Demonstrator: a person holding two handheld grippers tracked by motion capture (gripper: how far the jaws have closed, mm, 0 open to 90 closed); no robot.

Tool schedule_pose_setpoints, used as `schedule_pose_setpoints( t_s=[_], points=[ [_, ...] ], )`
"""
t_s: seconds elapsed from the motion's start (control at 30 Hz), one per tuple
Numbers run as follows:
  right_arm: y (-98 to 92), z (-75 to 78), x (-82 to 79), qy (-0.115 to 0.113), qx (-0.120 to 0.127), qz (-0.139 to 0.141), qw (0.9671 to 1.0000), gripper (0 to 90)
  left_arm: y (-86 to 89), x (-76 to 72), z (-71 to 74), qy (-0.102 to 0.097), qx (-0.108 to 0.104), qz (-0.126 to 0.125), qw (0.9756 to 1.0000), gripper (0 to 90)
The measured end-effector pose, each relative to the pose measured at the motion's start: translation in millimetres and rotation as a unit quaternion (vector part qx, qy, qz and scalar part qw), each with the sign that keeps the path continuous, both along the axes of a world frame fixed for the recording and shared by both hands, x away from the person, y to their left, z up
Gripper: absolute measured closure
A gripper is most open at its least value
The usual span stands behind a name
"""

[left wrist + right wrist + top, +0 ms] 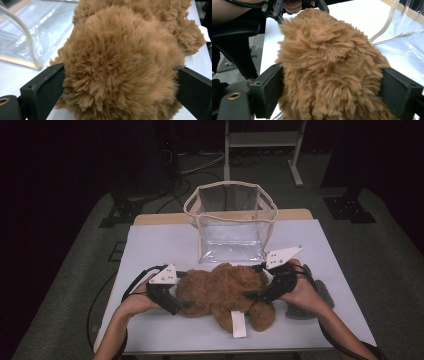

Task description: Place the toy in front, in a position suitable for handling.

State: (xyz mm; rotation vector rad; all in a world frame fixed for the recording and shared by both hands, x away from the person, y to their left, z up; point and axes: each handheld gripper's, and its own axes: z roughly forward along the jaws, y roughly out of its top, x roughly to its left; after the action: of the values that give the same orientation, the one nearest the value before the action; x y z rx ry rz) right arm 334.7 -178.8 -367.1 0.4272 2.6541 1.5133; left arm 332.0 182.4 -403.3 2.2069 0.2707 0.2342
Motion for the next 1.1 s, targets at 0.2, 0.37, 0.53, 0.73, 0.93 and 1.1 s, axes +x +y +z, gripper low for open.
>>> schedule_pose_setpoints(
  t_s=[0.2, 0.37, 0.53, 0.73, 0.93, 1.1],
  points=[
    [5.8, -12.1, 1.8, -0.002, -0.005, -0.001, 1.0, 10.3, -3.5, 1.4, -9.3, 0.009, 0.004, 0.003, 0.9999, 0.6],
    [3.2, -14.9, 4.6, 0.012, 0.006, -0.015, 0.9998, 24.1, -3.1, -1.0, -1.3, 0.007, 0.0, 0.011, 0.9999, 23.1],
    [-8.9, -6.3, 3.4, 0.019, 0.008, -0.03, 0.9993, 34.3, -14.9, -1.6, 14.7, -0.001, -0.002, 0.002, 1.0, 29.2],
    [-33.5, 14.4, -3.5, 0.013, 0.012, -0.042, 0.999, 35.4, -39.8, -2.0, 42.5, -0.021, -0.012, -0.018, 0.9996, 29.3],
    [-69.6, 49.9, -21.2, -0.012, 0.007, -0.06, 0.9981, 35.2, -74.2, -3.4, 64.8, -0.039, -0.019, -0.046, 0.998, 29.2],
    [-90.0, 51.3, -29.4, -0.006, 0.001, -0.069, 0.9976, 35.0, -92.7, -3.7, 60.0, -0.032, -0.011, -0.058, 0.9977, 29.2]
  ],
)
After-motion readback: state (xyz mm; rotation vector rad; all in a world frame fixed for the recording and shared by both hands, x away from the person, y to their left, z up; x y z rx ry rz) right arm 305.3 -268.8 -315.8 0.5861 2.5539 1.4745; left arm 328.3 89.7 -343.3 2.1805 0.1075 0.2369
